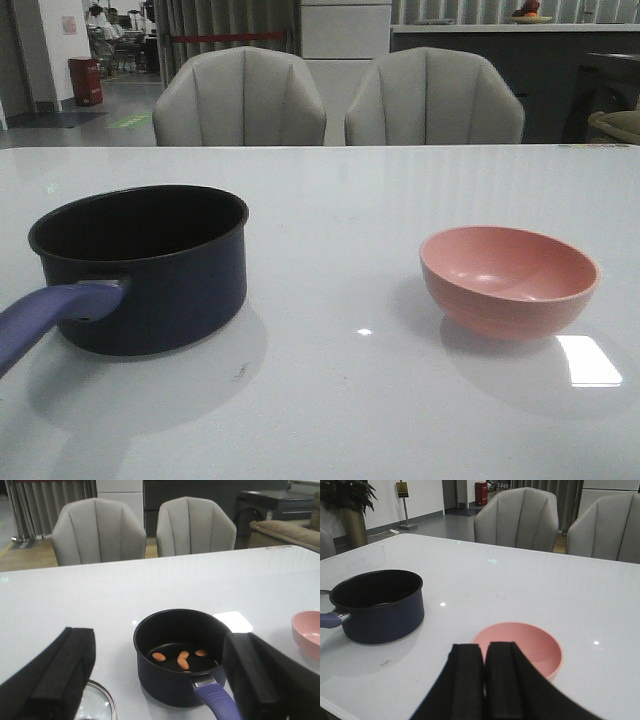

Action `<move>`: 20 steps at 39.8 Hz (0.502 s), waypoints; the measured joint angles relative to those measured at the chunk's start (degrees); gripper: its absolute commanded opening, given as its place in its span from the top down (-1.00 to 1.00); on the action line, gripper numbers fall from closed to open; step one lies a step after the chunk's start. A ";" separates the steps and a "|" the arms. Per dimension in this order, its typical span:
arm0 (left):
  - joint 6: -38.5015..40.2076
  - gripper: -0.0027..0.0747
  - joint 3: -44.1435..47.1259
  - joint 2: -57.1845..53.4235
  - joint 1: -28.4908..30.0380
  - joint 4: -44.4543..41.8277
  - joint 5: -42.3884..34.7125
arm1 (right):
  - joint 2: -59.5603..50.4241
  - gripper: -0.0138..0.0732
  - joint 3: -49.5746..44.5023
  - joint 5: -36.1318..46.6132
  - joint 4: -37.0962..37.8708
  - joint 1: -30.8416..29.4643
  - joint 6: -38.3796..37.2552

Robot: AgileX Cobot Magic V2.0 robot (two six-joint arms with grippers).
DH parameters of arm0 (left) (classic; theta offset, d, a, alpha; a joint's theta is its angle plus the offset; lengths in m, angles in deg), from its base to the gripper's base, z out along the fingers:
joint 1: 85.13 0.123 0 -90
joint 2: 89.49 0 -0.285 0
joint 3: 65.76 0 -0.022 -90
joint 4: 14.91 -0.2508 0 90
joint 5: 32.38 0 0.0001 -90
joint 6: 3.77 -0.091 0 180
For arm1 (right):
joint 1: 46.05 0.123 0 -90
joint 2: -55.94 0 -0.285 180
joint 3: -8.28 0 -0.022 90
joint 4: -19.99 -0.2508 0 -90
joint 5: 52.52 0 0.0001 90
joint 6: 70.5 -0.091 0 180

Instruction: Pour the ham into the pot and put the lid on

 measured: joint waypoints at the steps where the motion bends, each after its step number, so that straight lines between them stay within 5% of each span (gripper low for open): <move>1: 1.04 -0.54 -0.64 1.50 0.40 -0.57 0.35 | 0.00 0.31 0.00 0.00 0.00 0.00 0.00; 8: 10.01 -0.54 -6.14 15.90 4.85 -7.37 4.99 | 0.00 0.31 0.00 0.00 0.00 0.00 0.09; 20: 11.82 -0.54 -15.43 37.20 14.49 -6.11 9.16 | 0.00 0.31 0.00 0.00 0.00 0.00 0.09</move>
